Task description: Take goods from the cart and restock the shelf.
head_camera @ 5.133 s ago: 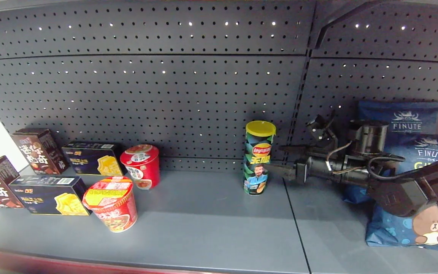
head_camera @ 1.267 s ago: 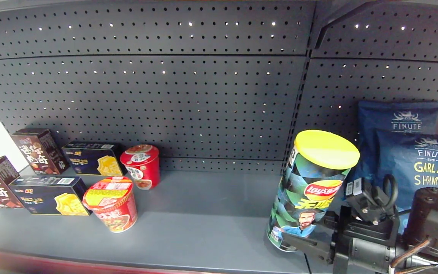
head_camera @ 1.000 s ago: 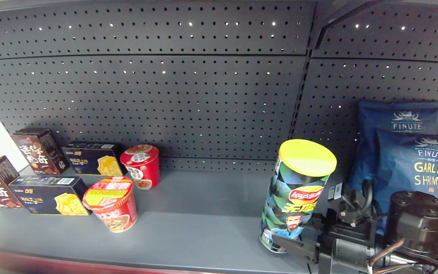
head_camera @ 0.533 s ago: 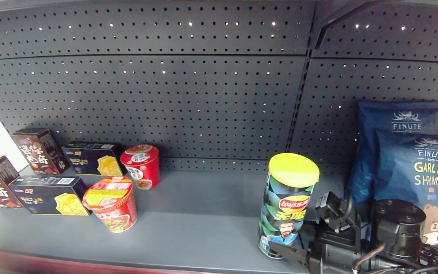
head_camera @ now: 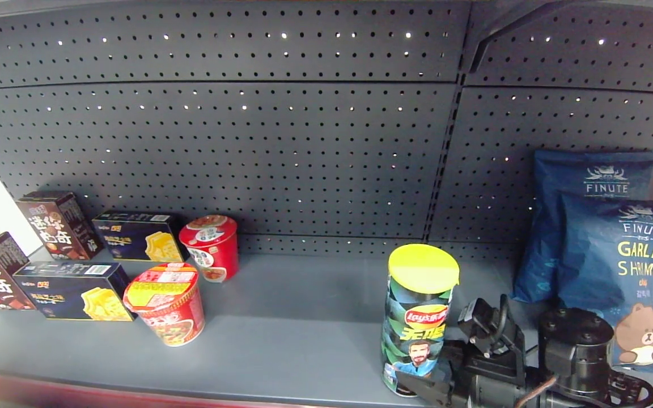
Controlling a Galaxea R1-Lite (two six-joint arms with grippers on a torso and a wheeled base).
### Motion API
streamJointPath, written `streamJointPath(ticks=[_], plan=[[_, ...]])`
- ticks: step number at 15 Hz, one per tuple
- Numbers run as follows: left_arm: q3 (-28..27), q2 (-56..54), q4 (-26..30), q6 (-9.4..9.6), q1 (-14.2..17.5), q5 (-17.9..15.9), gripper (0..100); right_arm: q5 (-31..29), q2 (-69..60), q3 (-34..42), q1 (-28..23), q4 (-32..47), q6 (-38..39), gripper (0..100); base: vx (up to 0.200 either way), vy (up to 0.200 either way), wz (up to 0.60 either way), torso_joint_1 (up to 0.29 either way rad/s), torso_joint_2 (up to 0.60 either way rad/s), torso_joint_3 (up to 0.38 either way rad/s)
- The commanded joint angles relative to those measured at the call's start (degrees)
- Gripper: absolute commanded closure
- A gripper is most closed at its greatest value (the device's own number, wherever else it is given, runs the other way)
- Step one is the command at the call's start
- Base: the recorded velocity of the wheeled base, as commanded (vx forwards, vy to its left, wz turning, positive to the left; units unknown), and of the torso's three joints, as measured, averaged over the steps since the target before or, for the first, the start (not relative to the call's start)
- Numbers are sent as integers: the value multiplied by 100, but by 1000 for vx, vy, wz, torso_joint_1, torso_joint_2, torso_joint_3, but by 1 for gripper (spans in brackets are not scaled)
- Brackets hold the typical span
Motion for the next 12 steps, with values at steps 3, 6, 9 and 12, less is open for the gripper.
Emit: streamJointPath(ticks=[3, 6, 9, 12], plan=[[1, 9, 2, -3, 1, 1, 100, -5, 17, 69, 29, -6, -21, 0, 0, 0, 0, 0, 0, 0], [1, 9, 2, -3, 1, 10, 100, -14, -71, 175, 21, -15, -39, 0, 0, 0, 0, 0, 0, 0], [1, 9, 2, -3, 1, 1, 100, -14, -212, 588, -76, -208, -48, 0, 0, 0, 0, 0, 0, 0], [10, 9, 2, -3, 1, 1, 100, 65, -563, 1106, -393, -604, -48, 0, 0, 0, 0, 0, 0, 0]])
